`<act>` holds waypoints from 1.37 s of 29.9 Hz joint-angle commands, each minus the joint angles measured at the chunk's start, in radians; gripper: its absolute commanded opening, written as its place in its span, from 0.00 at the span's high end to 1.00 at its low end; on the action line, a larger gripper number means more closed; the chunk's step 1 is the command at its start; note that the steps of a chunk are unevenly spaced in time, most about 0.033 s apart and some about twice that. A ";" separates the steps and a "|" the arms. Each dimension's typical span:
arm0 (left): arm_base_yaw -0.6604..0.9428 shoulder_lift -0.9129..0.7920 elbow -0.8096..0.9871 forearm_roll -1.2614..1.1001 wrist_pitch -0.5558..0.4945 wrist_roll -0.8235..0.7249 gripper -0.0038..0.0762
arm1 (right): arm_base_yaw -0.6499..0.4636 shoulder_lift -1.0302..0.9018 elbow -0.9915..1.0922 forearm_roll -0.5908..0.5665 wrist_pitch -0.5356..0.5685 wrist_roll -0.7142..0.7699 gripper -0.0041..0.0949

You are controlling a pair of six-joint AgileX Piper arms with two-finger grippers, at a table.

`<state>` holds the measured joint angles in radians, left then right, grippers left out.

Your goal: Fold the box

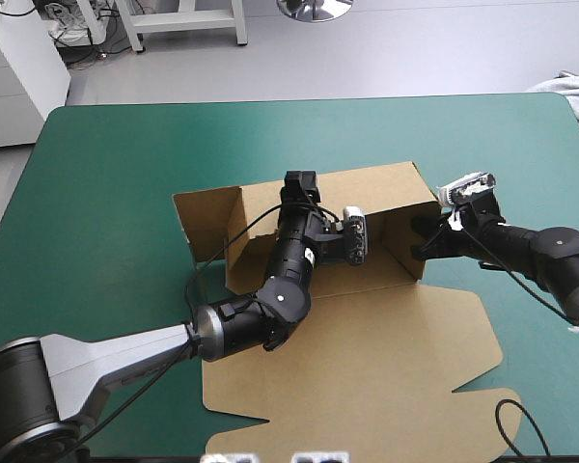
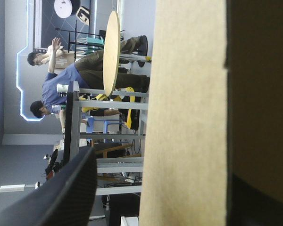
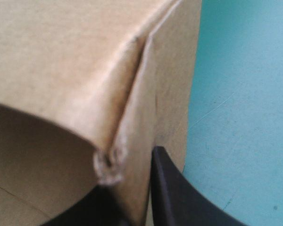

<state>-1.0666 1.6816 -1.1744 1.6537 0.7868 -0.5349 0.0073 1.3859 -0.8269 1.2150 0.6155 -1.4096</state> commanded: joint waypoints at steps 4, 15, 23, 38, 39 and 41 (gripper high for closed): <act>-0.041 -0.042 -0.025 0.104 0.074 -0.122 0.43 | -0.002 -0.014 -0.024 0.010 0.016 0.036 0.96; -0.225 -0.044 -0.025 0.121 0.145 -0.172 0.43 | -0.002 -0.010 -0.132 -0.134 -0.048 0.218 0.96; -0.362 -0.092 -0.026 0.121 0.212 -0.172 0.43 | -0.002 -0.010 -0.169 -0.247 -0.059 0.330 0.96; -0.395 -0.310 -0.198 0.112 0.178 -0.266 0.96 | -0.002 -0.010 -0.185 -0.273 -0.006 0.392 0.96; -0.386 -0.323 -0.213 0.104 0.175 -0.266 0.96 | -0.002 -0.010 -0.187 -0.278 0.000 0.397 0.96; -0.347 -0.348 -0.252 0.066 0.167 -0.264 0.96 | -0.002 -0.013 -0.206 -0.301 0.010 0.422 0.96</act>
<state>-1.4500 1.4024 -1.3535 1.6885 0.9468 -0.7855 0.0082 1.4056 -0.9801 0.8834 0.6107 -1.0251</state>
